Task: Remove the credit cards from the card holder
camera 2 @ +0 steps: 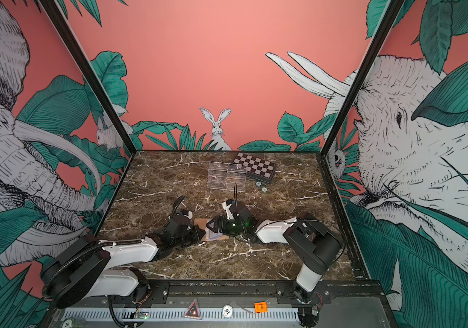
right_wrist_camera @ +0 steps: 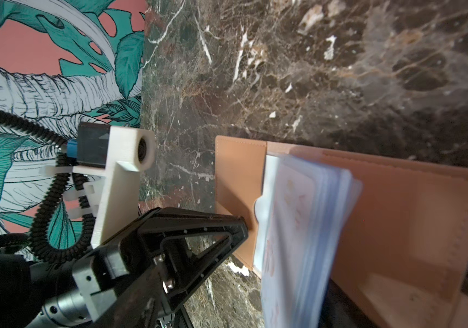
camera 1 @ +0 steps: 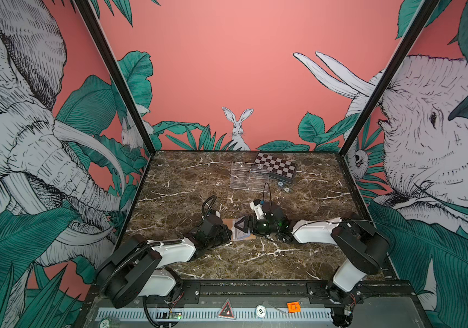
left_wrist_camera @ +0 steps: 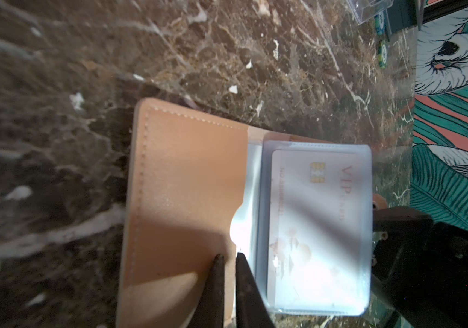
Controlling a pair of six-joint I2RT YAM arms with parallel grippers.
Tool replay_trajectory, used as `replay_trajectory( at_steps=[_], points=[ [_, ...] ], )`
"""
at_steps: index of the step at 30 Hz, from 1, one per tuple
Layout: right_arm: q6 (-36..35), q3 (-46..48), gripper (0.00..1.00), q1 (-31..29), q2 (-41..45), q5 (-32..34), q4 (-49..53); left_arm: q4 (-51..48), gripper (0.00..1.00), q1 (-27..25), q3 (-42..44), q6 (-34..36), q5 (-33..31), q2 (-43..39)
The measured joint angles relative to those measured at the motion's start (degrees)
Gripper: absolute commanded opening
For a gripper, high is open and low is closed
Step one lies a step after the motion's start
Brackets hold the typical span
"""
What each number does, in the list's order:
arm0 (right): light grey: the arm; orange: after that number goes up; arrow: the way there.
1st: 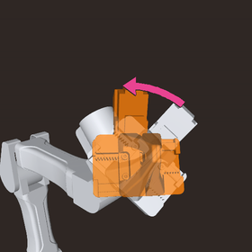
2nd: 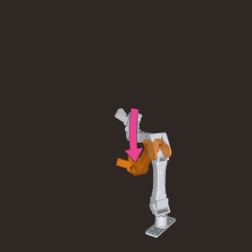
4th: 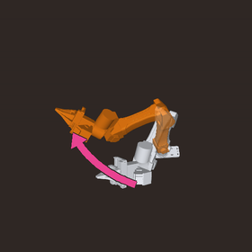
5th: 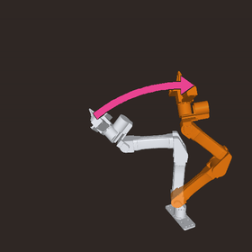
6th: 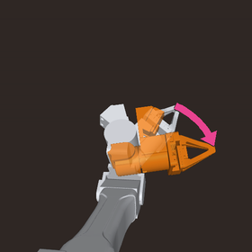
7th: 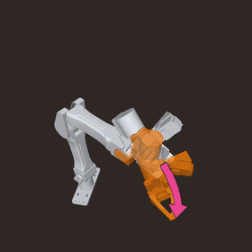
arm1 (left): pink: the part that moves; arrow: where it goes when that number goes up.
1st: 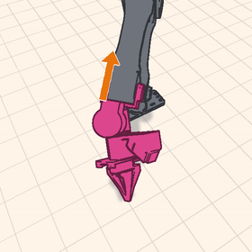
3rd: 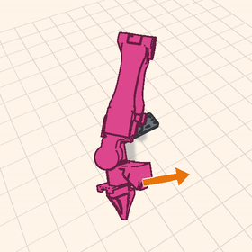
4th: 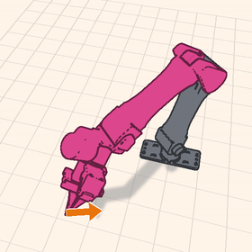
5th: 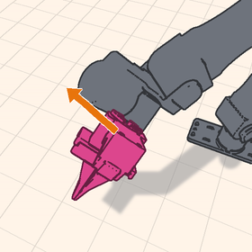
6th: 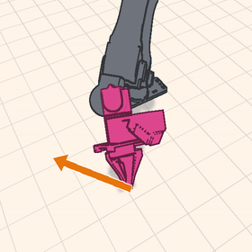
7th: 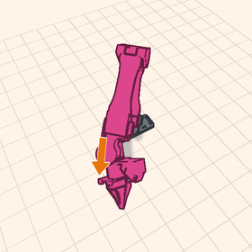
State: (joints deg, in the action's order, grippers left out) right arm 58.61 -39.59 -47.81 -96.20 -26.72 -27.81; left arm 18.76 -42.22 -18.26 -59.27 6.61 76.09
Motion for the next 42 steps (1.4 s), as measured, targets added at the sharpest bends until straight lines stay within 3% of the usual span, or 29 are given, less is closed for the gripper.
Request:
replay_trajectory(
  at_steps=[9,26,42],
  points=[
    [0.59,-0.57,0.77,-0.2,-1.57,-0.94,-1.57,-0.5,0.14,-0.02,-0.02,0.39,-0.02,-0.57],
    [0.72,-1.4,0.77,-0.33,-2.16,-1.2,-1.51,-10.12,0.16,0.07,-1.75,1.44,-3.37,-10.49],
    [0.74,-1.75,0.77,-0.52,-2.54,-1.44,-1.44,-18.97,0.17,4.15,-3.34,4.59,-5.53,-12.28]
  ],
)
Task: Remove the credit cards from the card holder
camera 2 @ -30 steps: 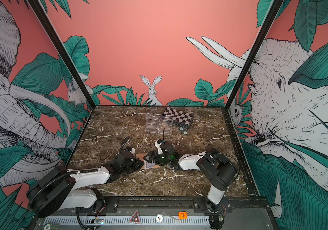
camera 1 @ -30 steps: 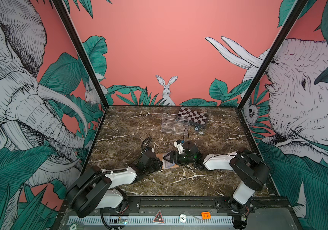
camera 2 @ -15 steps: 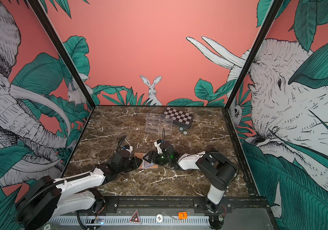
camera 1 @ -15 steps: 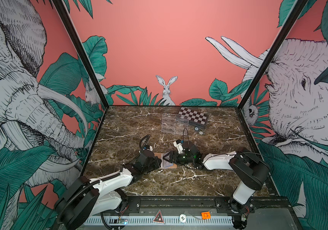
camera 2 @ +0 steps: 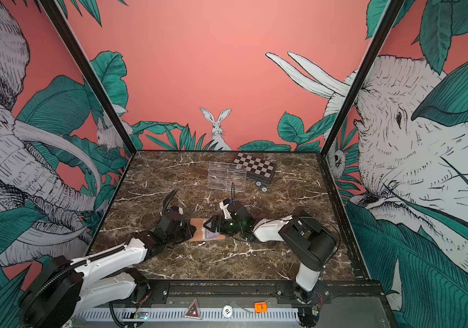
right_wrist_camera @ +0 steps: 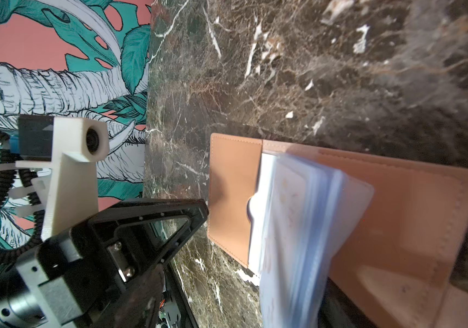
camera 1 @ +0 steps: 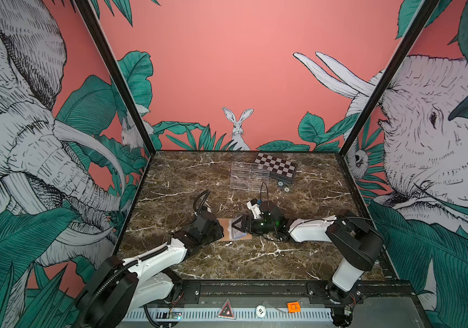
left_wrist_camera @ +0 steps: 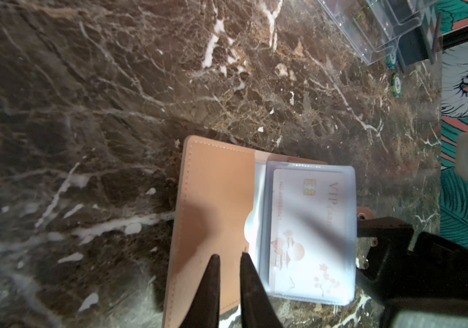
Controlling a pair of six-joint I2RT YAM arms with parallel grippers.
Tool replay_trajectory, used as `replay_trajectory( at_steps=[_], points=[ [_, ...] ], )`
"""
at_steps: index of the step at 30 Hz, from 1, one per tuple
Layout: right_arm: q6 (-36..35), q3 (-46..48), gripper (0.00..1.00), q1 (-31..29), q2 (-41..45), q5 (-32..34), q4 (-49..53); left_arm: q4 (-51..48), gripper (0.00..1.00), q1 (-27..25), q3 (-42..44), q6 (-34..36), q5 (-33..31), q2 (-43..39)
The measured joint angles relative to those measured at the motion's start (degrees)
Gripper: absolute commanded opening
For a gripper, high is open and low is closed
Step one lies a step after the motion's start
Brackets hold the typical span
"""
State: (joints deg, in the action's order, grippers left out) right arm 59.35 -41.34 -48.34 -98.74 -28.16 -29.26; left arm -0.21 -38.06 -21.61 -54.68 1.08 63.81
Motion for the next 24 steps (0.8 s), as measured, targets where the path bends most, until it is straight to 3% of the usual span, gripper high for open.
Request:
replay_trajectory(
  at_steps=[24],
  points=[
    [-0.07,-8.57,0.77,-3.28,-4.39,-1.73,1.22,2.36,0.12,0.02,2.58,1.79,0.57,3.21]
  ],
)
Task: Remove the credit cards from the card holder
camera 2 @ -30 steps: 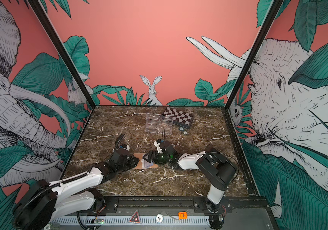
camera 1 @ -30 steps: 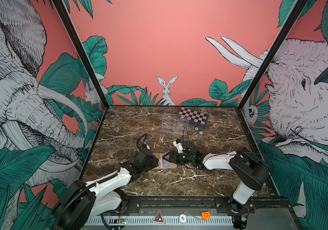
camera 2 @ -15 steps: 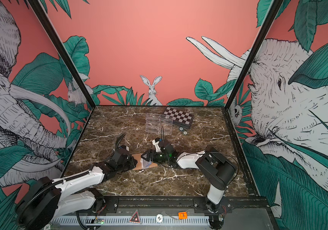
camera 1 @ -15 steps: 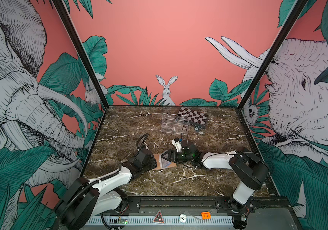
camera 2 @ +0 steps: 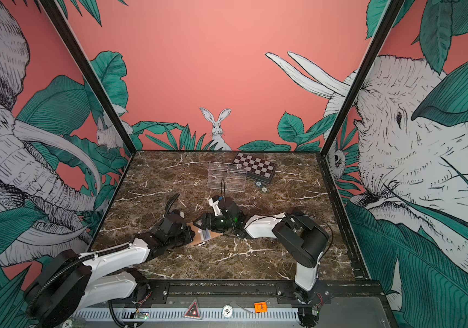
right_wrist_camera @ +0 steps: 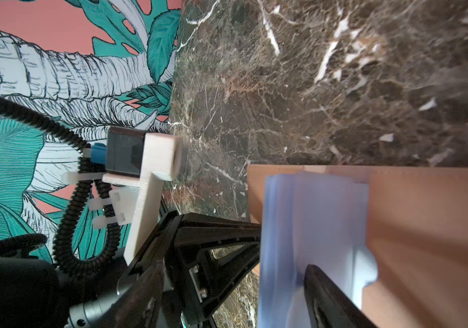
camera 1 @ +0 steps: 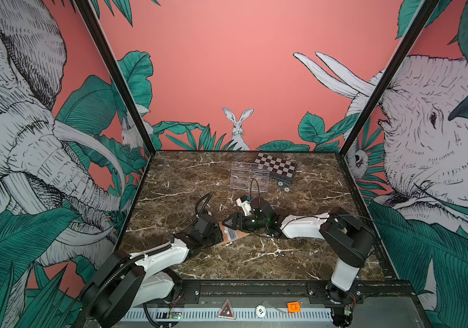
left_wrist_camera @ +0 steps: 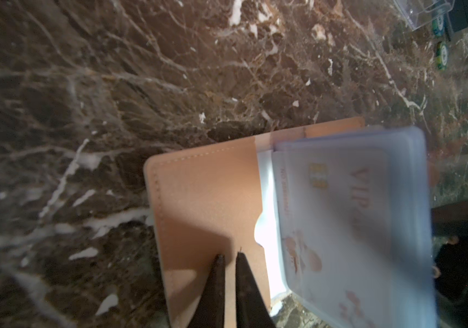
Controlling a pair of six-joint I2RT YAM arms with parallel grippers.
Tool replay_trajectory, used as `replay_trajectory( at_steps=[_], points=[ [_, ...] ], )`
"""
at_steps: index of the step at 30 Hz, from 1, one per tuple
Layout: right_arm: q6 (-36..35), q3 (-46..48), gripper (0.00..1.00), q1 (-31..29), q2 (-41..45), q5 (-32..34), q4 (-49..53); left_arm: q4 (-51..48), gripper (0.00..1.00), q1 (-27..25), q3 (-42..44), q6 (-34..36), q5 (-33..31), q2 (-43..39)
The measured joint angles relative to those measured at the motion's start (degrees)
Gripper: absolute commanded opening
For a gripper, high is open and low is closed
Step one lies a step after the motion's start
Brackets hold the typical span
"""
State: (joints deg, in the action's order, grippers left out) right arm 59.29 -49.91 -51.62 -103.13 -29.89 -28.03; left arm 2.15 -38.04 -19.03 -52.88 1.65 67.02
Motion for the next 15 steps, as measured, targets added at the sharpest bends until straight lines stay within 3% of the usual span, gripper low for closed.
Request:
replay_trajectory(
  at_steps=[15],
  points=[
    [0.87,1.51,0.76,-0.81,-0.28,2.51,0.42,5.97,0.1,0.22,0.42,3.06,3.17,2.91]
  ],
)
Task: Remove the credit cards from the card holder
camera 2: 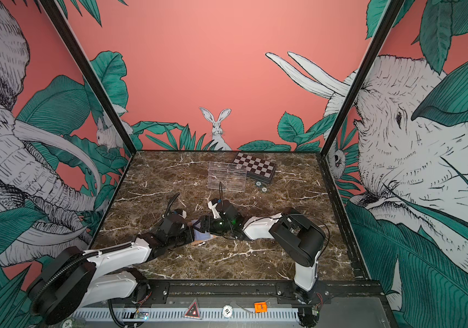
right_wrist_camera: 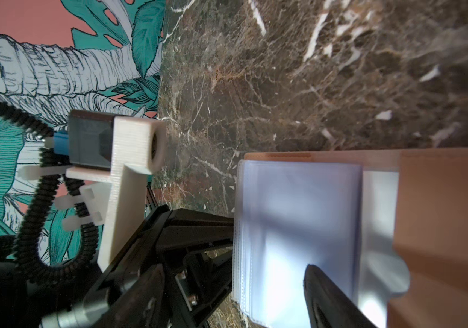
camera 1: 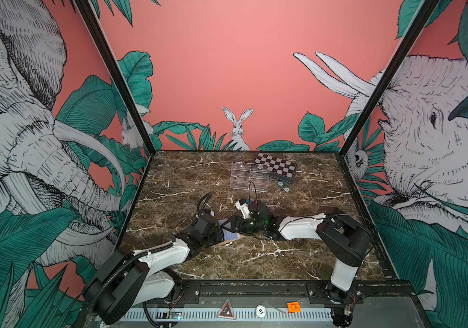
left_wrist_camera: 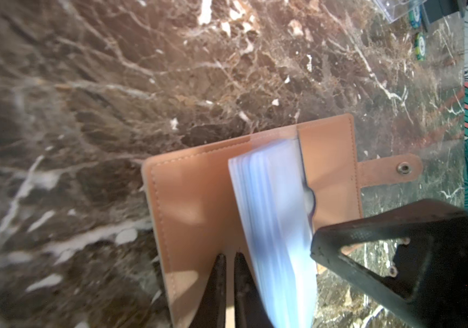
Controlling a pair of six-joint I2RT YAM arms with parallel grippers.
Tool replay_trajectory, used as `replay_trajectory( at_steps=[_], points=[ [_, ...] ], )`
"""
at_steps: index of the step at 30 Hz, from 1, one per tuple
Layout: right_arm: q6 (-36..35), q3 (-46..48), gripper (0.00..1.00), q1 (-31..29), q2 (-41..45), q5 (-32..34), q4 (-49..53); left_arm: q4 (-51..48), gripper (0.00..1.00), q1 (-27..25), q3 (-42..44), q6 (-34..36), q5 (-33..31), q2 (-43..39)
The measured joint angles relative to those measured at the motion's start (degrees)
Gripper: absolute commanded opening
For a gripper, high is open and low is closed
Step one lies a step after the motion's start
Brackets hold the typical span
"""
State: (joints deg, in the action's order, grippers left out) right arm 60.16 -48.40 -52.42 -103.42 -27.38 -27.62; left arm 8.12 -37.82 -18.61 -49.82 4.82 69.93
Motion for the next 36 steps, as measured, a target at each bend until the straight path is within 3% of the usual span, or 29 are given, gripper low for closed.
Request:
replay_trajectory(
  at_steps=[17,20,28,36],
  points=[
    [0.11,9.77,0.77,5.81,15.17,10.12,6.64,12.63,0.14,-1.53,-8.37,5.11,8.17,15.26],
    [-0.37,10.32,0.76,6.71,15.85,10.73,7.61,12.7,0.23,-1.62,-8.85,5.6,8.26,15.1],
    [-1.07,11.69,0.72,7.5,15.93,11.15,10.19,4.07,0.32,-1.22,-9.62,6.38,4.11,6.12],
    [-3.21,11.47,0.56,7.89,17.51,11.13,12.98,0.39,0.65,-0.9,-9.62,4.76,3.28,-0.94]
  ],
)
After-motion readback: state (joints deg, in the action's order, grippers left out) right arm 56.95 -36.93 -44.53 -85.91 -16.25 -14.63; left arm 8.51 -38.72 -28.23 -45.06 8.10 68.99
